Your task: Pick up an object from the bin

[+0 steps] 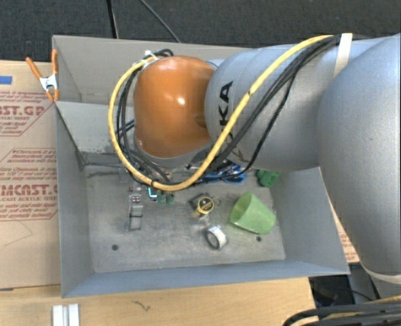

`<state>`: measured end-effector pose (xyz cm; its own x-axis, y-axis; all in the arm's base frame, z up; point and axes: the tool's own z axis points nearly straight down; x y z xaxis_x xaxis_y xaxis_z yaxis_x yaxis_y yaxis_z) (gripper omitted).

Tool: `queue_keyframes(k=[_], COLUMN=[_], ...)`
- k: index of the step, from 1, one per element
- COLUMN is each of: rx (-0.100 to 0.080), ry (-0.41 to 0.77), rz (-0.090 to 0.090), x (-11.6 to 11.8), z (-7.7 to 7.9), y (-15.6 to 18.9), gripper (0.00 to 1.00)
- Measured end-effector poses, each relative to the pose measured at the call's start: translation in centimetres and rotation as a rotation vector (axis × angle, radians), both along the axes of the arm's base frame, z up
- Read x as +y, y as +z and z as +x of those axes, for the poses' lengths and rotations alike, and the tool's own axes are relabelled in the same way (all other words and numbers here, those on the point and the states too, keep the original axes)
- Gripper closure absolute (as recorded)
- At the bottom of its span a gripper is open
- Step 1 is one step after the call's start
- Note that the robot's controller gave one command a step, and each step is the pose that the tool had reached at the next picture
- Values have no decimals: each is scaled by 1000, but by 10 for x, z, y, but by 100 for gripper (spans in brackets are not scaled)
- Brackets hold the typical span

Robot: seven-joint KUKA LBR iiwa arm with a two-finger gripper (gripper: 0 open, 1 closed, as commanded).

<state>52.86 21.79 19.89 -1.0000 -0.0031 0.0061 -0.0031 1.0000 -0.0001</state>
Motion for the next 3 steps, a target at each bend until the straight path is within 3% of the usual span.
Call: queue_keyframes(k=[1, 2, 3], rx=[-3, -6, -11], ry=[119, 341, 321], rz=[0, -1, 4], x=[-75, -168, -113], z=[62, 23, 45], y=[-134, -99, -98], gripper=[0, 0, 0])
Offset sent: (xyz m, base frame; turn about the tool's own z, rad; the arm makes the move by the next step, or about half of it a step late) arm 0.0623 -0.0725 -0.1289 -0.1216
